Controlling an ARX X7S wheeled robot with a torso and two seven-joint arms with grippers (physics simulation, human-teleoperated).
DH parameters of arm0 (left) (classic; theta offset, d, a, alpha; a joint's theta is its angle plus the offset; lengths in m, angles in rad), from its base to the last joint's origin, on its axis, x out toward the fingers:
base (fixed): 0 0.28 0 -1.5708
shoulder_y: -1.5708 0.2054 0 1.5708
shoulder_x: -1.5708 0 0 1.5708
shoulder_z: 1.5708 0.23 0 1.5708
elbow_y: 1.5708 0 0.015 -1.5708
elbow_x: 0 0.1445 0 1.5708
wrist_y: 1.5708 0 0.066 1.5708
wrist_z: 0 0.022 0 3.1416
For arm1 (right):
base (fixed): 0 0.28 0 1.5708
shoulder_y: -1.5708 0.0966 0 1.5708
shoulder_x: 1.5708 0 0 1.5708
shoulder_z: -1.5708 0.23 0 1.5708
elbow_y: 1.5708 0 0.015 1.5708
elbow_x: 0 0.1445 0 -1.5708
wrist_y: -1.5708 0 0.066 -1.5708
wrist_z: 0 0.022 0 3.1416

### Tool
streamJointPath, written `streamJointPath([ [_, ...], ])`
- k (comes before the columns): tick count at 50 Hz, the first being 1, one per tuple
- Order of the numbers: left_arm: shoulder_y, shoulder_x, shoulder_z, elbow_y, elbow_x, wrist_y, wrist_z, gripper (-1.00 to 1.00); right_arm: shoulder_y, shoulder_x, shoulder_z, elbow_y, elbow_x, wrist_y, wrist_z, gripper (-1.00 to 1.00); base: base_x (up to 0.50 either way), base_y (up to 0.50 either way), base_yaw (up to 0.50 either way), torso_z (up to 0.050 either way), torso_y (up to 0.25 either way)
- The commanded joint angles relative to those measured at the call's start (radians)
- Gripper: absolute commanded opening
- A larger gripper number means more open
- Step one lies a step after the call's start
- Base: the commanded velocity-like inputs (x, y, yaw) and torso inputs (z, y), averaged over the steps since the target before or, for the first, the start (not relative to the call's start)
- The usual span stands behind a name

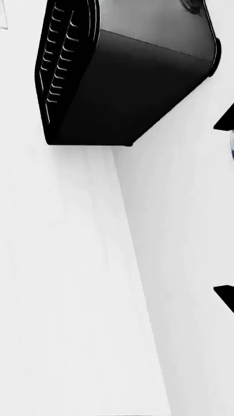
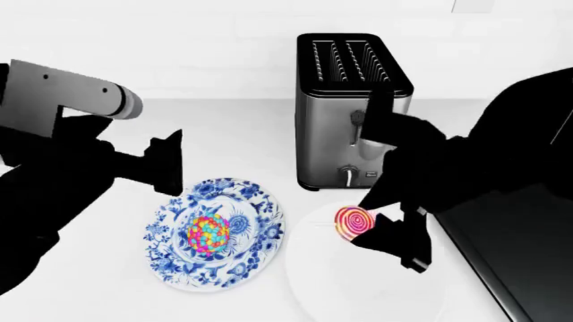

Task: Move the dessert items from the plate to the tray.

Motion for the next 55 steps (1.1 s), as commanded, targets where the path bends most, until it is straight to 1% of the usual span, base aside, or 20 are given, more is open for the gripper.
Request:
streamJointPath([
  [1, -0.213, 0.014, 0.207, -0.052, 0.016, -0.237, 0.27, 1.0, 0.143, 0.092, 0.084, -0.107, 0.111, 0.109, 0.028, -1.0, 0.0, 0.0, 0.0, 0.0, 0.0],
  [3, -0.249, 0.019, 0.243, -0.078, -0.019, -0.271, 0.27, 1.0, 0.16, 0.105, 0.095, -0.117, 0.127, 0.123, 0.033, -1.0, 0.0, 0.0, 0.0, 0.0, 0.0],
  [4, -0.276, 0.018, 0.274, -0.11, -0.078, -0.285, 0.238, 1.0, 0.168, 0.111, 0.098, -0.122, 0.133, 0.131, 0.036, -1.0, 0.0, 0.0, 0.0, 0.0, 0.0],
  [6, -0.344, 0.003, 0.381, -0.18, -0.25, -0.288, 0.13, 1.0, 0.189, 0.118, 0.106, -0.131, 0.153, 0.156, 0.038, -1.0, 0.0, 0.0, 0.0, 0.0, 0.0],
  [8, -0.406, -0.012, 0.482, -0.229, -0.389, -0.273, 0.056, 1.0, 0.212, 0.118, 0.119, -0.131, 0.181, 0.179, 0.041, -1.0, 0.0, 0.0, 0.0, 0.0, 0.0],
  [11, -0.469, -0.032, 0.6, -0.281, -0.544, -0.272, 0.025, 1.0, 0.242, 0.119, 0.135, -0.125, 0.198, 0.195, 0.041, -1.0, 0.0, 0.0, 0.0, 0.0, 0.0],
  [13, -0.49, -0.044, 0.658, -0.296, -0.608, -0.269, 0.013, 1.0, 0.253, 0.126, 0.146, -0.128, 0.211, 0.201, 0.048, -1.0, 0.0, 0.0, 0.0, 0.0, 0.0],
  [20, -0.538, -0.061, 0.771, -0.319, -0.711, -0.251, -0.023, 1.0, 0.268, 0.15, 0.162, -0.137, 0.242, 0.217, 0.069, -1.0, 0.0, 0.0, 0.0, 0.0, 0.0],
  [29, -0.552, -0.06, 0.783, -0.361, -0.699, -0.259, -0.001, 1.0, 0.251, 0.158, 0.182, -0.116, 0.277, 0.205, 0.112, -1.0, 0.0, 0.0, 0.0, 0.0, 0.0],
  [35, -0.541, -0.043, 0.776, -0.387, -0.641, -0.268, 0.018, 1.0, 0.229, 0.158, 0.187, -0.108, 0.296, 0.193, 0.141, -1.0, 0.0, 0.0, 0.0, 0.0, 0.0],
  [44, -0.5, -0.038, 0.747, -0.404, -0.555, -0.251, 0.052, 1.0, 0.202, 0.159, 0.18, -0.111, 0.298, 0.179, 0.153, -1.0, 0.0, 0.0, 0.0, 0.0, 0.0],
  [55, -0.444, -0.003, 0.7, -0.423, -0.426, -0.243, 0.147, 1.0, 0.19, 0.158, 0.181, -0.11, 0.29, 0.163, 0.165, -1.0, 0.0, 0.0, 0.0, 0.0, 0.0],
])
